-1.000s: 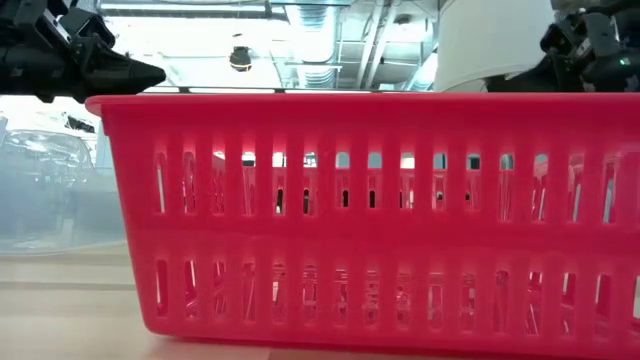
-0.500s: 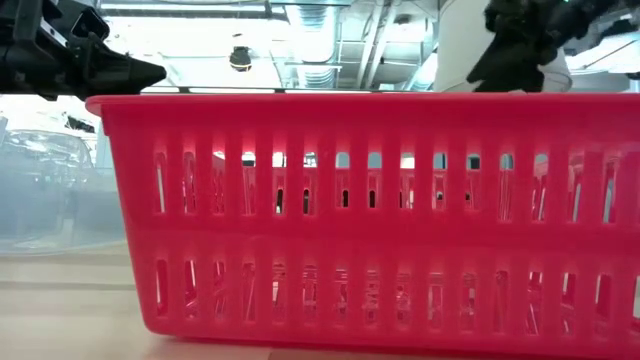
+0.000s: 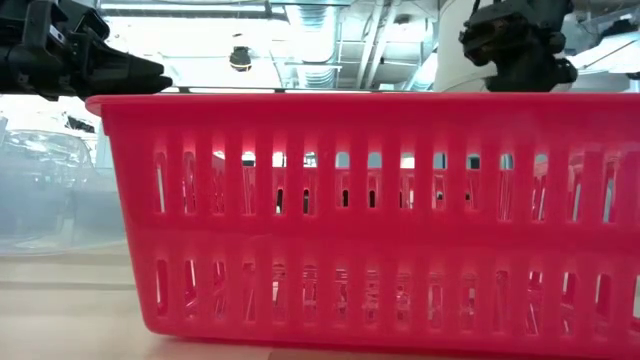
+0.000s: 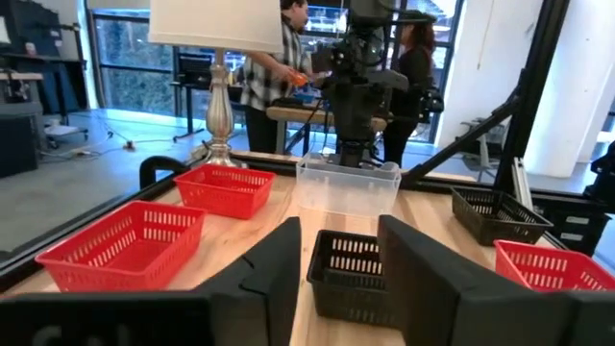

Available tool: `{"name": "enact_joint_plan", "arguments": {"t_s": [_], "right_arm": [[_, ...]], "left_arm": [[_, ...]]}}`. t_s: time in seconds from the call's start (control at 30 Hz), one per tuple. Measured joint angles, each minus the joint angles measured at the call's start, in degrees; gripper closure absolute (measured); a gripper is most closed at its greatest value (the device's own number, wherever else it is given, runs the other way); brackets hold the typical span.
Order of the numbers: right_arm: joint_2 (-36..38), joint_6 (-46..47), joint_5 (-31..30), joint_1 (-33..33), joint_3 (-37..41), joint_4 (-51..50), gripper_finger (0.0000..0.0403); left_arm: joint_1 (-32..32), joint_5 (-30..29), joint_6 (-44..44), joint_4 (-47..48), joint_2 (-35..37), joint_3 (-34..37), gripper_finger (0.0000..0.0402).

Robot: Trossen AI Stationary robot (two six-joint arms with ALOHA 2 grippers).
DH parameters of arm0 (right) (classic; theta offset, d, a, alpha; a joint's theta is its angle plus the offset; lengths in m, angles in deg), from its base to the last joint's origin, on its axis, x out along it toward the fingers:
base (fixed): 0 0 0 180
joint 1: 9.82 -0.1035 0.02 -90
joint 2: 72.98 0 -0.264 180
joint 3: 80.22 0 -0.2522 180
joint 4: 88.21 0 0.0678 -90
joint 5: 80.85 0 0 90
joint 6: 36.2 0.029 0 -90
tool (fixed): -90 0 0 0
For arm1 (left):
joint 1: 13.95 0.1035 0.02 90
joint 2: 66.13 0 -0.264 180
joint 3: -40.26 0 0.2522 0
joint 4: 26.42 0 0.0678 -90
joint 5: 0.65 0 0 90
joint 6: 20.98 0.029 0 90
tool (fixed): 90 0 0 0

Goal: Stack baskets by color
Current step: Stack the top right transparent bin on the top left transparent bin

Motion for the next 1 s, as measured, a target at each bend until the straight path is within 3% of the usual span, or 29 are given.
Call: {"name": "enact_joint_plan", "arguments": {"t_s": [0.27,0.53,0.7,1.0], "right_arm": [[-2.1,9.4,3.3,-0.7,-0.9,-5.8,0.0191],[-1.8,20.9,1.8,-6.2,-0.3,-6.7,0.0138],[-3.4,29.2,1.4,-10.0,2.2,-6.6,0.0128],[-8.3,32.2,1.4,-10.9,2.2,-5.5,0.0127]], "left_arm": [[0.0,-0.4,2.3,0.0,0.0,0.0,0.0233],[0.0,-0.3,2.5,0.0,0.0,0.0,0.0227],[0.0,-0.3,4.7,0.0,0.0,0.0,0.0228],[0.0,-0.2,4.4,0.1,0.0,0.0,0.0228]]}}
